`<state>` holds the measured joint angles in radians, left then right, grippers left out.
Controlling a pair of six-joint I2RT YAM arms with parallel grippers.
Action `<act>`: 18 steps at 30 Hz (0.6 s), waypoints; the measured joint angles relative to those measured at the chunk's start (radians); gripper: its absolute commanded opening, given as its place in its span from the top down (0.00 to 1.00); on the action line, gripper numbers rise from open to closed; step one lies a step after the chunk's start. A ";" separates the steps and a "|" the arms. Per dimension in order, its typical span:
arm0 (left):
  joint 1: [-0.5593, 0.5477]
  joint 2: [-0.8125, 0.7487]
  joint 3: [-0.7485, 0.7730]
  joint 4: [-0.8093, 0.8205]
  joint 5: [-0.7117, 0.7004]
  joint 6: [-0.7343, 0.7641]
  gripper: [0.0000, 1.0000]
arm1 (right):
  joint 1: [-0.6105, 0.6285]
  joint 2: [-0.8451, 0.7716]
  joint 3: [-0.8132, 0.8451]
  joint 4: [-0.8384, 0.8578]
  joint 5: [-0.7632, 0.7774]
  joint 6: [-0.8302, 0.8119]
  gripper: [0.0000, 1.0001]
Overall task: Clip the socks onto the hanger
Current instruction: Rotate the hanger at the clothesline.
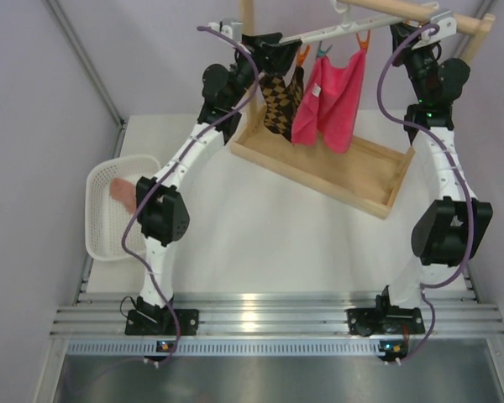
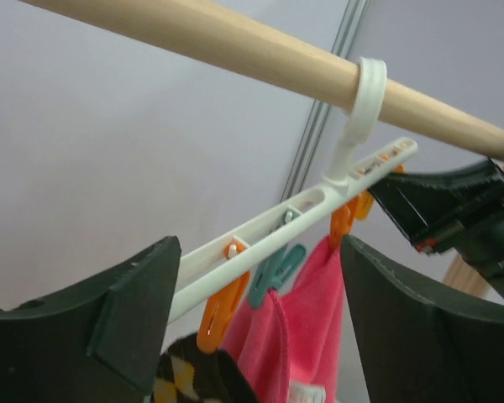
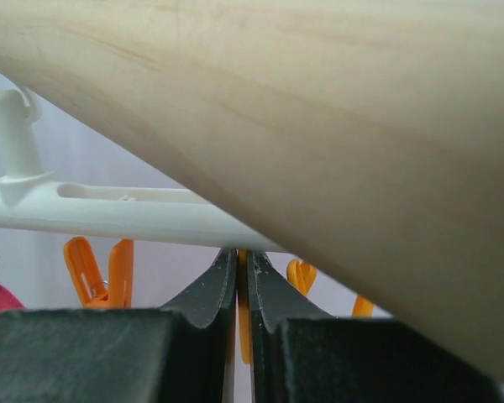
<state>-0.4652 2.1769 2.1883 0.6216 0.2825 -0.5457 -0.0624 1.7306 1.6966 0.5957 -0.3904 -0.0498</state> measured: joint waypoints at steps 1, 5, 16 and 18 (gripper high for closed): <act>0.000 -0.037 -0.043 -0.011 0.010 0.010 0.10 | -0.004 0.017 0.025 -0.013 -0.003 0.001 0.89; 0.010 -0.214 -0.211 -0.116 0.058 0.055 0.02 | -0.013 0.057 0.071 -0.050 -0.011 0.011 0.55; 0.137 -0.568 -0.333 -0.644 0.199 0.179 0.02 | -0.012 -0.108 -0.127 -0.114 -0.081 0.066 0.15; 0.175 -0.578 -0.333 -0.765 0.236 0.210 0.02 | -0.011 -0.176 -0.192 -0.142 -0.100 0.074 0.14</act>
<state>-0.2905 1.5986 1.8549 -0.1432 0.5182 -0.3359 -0.0738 1.5547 1.5043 0.4541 -0.4904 0.0242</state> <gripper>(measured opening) 0.983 0.845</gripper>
